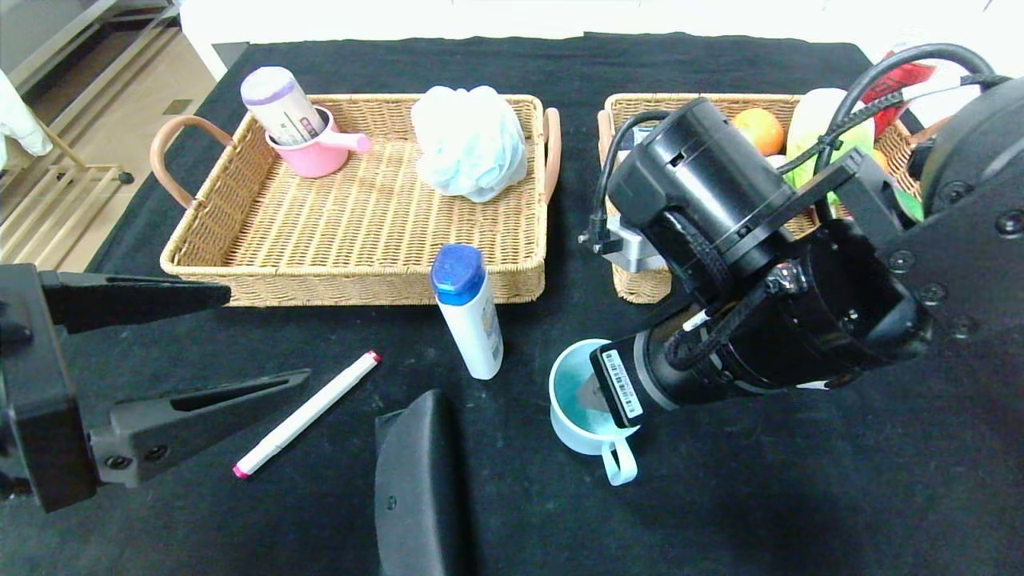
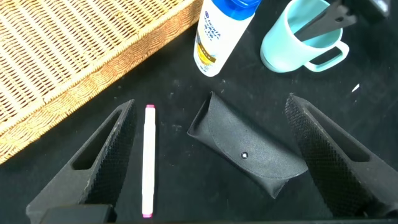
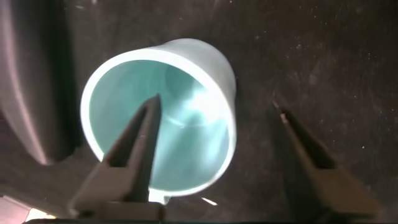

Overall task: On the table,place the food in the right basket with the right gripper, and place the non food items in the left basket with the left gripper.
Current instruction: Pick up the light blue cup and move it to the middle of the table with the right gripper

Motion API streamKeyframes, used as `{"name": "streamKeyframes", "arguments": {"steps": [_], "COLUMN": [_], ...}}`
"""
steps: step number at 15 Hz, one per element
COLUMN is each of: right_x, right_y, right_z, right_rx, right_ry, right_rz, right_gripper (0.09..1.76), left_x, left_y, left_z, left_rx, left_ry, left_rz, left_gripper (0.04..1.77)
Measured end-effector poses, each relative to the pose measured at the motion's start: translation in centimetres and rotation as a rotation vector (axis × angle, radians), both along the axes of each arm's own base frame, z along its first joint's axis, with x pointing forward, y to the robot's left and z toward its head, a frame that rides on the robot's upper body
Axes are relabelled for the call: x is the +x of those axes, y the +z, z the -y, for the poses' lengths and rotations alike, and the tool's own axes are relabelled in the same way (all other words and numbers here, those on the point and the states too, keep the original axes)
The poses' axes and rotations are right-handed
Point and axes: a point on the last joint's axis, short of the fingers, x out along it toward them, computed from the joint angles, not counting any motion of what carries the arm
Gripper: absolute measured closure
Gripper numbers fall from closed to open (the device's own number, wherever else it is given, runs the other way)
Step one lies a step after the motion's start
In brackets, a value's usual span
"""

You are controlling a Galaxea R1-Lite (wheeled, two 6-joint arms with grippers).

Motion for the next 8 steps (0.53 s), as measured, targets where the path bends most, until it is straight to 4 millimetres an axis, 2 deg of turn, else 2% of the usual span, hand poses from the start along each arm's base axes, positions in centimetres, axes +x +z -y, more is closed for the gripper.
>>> {"name": "streamKeyframes", "arguments": {"steps": [4,8], "right_x": [-0.9,-2.4], "right_y": [1.3,3.7], "right_z": [0.7,2.6], "right_rx": [0.011,0.021], "right_ry": [0.032,0.088], "right_rz": [0.034,0.108], "right_gripper": [0.41,0.31], "left_x": [0.0,-0.1], "left_y": [0.0,0.0], "left_z": [0.0,0.0], "left_rx": [-0.001,-0.001], "left_ry": [0.0,0.001], "left_rz": [0.001,0.002], "left_gripper": [0.09,0.09]}}
